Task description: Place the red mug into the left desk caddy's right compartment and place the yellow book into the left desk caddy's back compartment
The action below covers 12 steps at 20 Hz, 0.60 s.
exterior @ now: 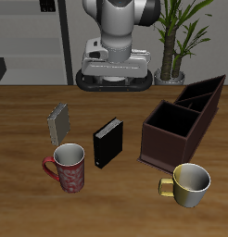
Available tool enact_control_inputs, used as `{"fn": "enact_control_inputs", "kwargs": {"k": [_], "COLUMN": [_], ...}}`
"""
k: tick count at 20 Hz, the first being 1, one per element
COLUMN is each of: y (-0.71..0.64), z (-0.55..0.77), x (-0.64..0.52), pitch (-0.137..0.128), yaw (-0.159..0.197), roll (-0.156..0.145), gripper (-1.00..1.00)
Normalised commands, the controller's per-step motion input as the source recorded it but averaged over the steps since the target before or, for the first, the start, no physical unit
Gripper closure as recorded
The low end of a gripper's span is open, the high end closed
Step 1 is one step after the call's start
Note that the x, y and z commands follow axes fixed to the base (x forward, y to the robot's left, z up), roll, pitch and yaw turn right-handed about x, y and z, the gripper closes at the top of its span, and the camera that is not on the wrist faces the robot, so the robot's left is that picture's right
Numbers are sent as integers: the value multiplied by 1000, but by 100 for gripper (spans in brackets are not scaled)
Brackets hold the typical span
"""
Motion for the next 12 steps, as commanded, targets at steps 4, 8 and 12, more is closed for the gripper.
{"fn": "enact_control_inputs", "kwargs": {"k": [4,8,12], "y": [-76,-178,-287], "z": [34,75,177], "x": [31,92,200], "pitch": [-9,-13,-43], "yaw": [-5,-15,-18], "roll": [-12,-42,18], "gripper": [-100,-100,-100]}}
